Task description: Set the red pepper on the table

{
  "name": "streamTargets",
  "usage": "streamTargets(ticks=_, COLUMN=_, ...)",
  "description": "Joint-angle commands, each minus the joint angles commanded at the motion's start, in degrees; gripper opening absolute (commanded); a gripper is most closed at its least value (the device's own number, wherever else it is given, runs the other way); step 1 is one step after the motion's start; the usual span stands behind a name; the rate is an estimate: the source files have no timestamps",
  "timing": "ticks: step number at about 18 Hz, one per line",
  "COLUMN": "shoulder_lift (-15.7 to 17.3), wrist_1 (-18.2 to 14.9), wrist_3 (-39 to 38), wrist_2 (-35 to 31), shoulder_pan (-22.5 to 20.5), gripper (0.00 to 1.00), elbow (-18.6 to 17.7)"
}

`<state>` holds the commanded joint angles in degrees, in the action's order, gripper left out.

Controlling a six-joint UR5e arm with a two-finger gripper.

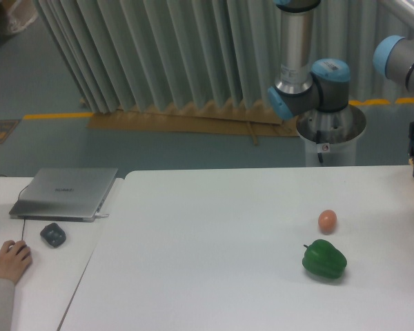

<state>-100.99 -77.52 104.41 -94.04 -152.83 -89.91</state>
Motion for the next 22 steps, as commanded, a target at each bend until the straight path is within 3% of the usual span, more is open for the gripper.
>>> streamTargets(ticks=4, shoulder_lift=0.1, wrist_1=0.4, wrist_3=1.8, wrist_2=0.3, shoulder_pan=-2.3, gripper=1.00, elbow=0.0)
streamTargets(ticks=11, shoulder_lift=-0.1, wrist_1=0.3, wrist_3=15.6, wrist_2=2.3, shoulder_pan=-9.5, gripper=1.00, elbow=0.1)
streamTargets(ticks=15, shoulder_lift=-0.4, wrist_1=0.5, wrist_3=19.9, wrist_2=2.2, shoulder_pan=-10.3, gripper=1.00, elbow=-0.8)
streamTargets(ticks=17, shoulder_lift=-0.4, wrist_1=0.6, wrist_3=22.1, wrist_2=2.1, shoulder_pan=-10.5, gripper=1.00, elbow=-3.6)
streamTargets(ticks=20, shoulder_lift=-0.4, wrist_1=0.6, wrist_3=21.3, wrist_2=1.6, shoulder_pan=-10.3, gripper=1.00, elbow=-4.6)
streamTargets(ticks=22, shoulder_lift=-0.9, wrist_1=0.2, wrist_3=22.6, wrist_2=-1.6, shoulder_pan=-11.9, gripper=1.00, elbow=-4.3)
